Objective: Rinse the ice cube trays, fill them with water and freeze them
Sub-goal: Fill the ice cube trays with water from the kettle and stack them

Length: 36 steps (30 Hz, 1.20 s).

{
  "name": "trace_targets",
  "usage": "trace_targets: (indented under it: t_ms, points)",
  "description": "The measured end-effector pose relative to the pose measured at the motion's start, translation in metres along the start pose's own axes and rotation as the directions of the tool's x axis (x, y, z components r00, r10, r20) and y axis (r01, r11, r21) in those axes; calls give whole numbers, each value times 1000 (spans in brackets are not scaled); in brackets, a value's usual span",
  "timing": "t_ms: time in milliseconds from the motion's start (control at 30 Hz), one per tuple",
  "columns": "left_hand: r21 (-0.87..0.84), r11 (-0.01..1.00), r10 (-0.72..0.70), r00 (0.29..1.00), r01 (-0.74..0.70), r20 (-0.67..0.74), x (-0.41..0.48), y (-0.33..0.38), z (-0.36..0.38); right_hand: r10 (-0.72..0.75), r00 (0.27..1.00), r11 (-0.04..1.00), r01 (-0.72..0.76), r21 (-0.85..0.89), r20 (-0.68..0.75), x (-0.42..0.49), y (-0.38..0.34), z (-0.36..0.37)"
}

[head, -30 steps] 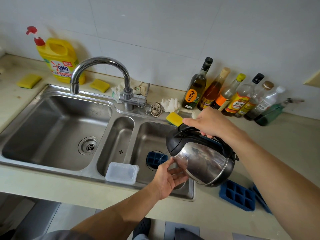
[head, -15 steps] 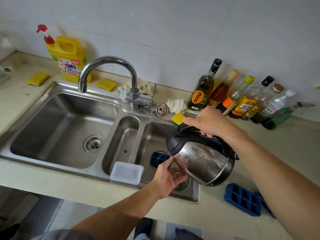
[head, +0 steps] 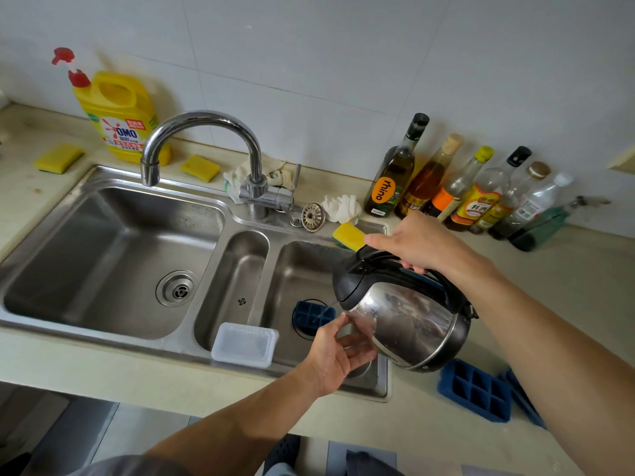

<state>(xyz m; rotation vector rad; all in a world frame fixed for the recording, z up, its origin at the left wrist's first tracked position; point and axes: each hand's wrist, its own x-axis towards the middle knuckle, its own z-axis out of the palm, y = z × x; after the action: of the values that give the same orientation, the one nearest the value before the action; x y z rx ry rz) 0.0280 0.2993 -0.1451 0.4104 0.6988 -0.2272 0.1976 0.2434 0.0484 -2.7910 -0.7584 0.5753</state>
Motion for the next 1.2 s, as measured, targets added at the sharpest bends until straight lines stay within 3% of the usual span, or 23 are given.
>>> trace_targets:
  t_ms: [333, 967, 1200]
  points:
    - [4, 1000, -25, 1000, 25, 16, 2, -7, 5, 30, 999, 998, -30, 47, 15, 0, 10, 0]
    - [-22, 999, 36, 998, -37, -51, -2, 11, -10, -60, 998, 997, 60, 48, 3, 13, -11, 8]
    - [173, 974, 152, 988, -145, -26, -1, 16, -4, 1, 999, 966, 8, 259, -35, -1, 27, 2]
